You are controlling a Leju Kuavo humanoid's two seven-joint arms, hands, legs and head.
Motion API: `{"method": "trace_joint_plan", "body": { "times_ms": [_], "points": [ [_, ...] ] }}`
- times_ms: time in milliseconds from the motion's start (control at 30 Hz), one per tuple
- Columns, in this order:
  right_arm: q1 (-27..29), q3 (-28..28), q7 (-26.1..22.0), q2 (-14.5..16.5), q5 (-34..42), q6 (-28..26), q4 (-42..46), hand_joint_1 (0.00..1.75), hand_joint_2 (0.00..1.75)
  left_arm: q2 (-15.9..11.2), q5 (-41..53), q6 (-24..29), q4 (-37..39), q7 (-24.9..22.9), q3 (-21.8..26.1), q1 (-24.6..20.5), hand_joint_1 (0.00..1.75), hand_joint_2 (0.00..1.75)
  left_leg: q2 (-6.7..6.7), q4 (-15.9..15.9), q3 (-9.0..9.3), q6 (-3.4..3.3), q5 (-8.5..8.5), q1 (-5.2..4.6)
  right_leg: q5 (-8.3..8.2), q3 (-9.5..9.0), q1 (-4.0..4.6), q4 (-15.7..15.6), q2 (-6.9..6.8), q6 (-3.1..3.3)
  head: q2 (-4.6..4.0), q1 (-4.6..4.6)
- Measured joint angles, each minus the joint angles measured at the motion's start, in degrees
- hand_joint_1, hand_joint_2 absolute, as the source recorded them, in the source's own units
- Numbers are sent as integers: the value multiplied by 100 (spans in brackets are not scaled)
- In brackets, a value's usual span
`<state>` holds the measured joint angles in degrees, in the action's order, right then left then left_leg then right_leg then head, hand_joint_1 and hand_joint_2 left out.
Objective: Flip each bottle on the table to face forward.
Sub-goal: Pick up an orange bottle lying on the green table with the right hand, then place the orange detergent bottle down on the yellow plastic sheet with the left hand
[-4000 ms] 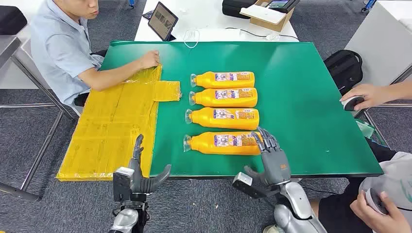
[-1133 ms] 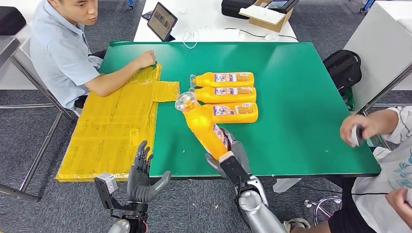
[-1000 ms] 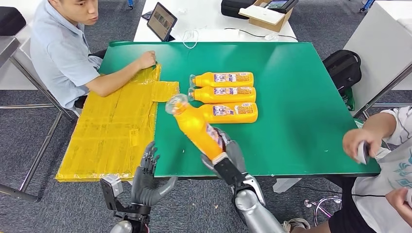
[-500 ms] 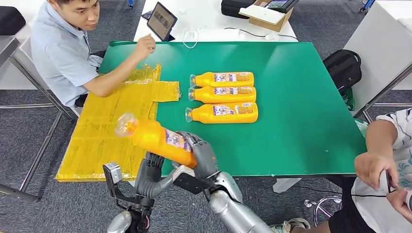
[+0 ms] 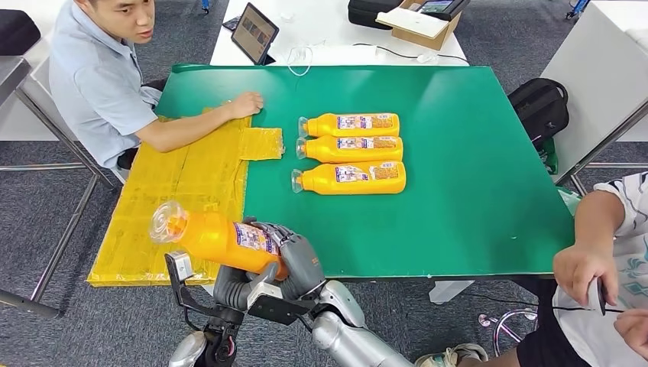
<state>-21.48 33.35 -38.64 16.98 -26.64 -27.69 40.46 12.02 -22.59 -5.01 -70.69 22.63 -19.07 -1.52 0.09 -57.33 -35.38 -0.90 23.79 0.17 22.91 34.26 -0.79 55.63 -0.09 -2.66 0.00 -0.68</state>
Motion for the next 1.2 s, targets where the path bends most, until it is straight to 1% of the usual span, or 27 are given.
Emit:
{"method": "trace_joint_plan", "body": {
  "times_ms": [67,100,133,167,200,233,267,300,333,467,700,867,1000,1200],
  "points": [
    [-30,56,7,0,40,1,-46,175,175,0,16,70,0,52,-7,2,0,175,0,0,0,0,0,0,0,0,0,0,0,0,0,0],
    [-47,83,9,0,57,4,-77,175,175,0,10,101,0,69,-8,3,22,175,0,0,0,0,0,0,0,0,0,0,0,0,0,-1],
    [-64,114,10,0,72,8,-114,172,175,0,-6,136,0,84,-7,3,65,175,0,0,0,0,0,0,0,0,0,0,0,0,0,0],
    [-81,144,11,0,85,13,-153,153,175,0,-36,168,-1,97,-5,5,109,175,0,0,0,0,0,0,0,1,0,0,0,0,0,0],
    [-98,172,14,1,92,18,-192,110,175,0,-77,196,-1,109,-2,7,153,175,0,0,0,0,0,0,0,1,0,0,0,0,0,0],
    [-116,199,20,3,98,26,-233,66,175,0,-128,220,-4,124,5,11,175,175,1,0,0,0,0,0,0,1,0,0,0,0,0,1],
    [-134,227,32,9,102,44,-276,24,175,0,-183,234,-11,145,14,15,175,175,1,0,0,0,0,0,0,2,0,0,0,0,0,1],
    [-149,258,46,16,108,71,-323,0,175,0,-237,245,-25,177,24,18,175,175,1,0,0,0,0,0,0,2,0,0,0,0,0,1],
    [-160,288,57,22,123,103,-368,0,175,0,-298,248,-46,215,39,21,175,175,1,0,0,0,0,0,0,2,0,0,0,0,0,1],
    [-174,347,34,27,211,194,-489,0,0,0,-577,100,-170,330,122,51,175,175,1,0,-1,0,0,0,0,3,0,0,1,0,0,-1],
    [-142,531,-102,-67,340,157,-428,0,0,0,-1055,-470,-416,355,306,190,175,175,1,-1,-1,0,0,0,0,4,0,0,1,0,0,1],
    [-37,696,-137,-194,716,525,-117,0,0,0,-1103,-627,-611,370,375,281,175,175,2,-1,-1,0,1,0,0,8,0,-1,1,0,0,-1],
    [72,771,-140,-335,844,587,244,0,0,0,-1091,-620,-745,395,391,310,175,175,2,-1,-1,0,1,0,0,7,0,-1,1,0,0,1],
    [352,793,-126,-556,937,447,816,0,0,8,-1210,-291,-778,200,423,192,175,175,1,-1,-1,0,0,-1,0,5,-1,-1,1,0,0,1]
  ]
}}
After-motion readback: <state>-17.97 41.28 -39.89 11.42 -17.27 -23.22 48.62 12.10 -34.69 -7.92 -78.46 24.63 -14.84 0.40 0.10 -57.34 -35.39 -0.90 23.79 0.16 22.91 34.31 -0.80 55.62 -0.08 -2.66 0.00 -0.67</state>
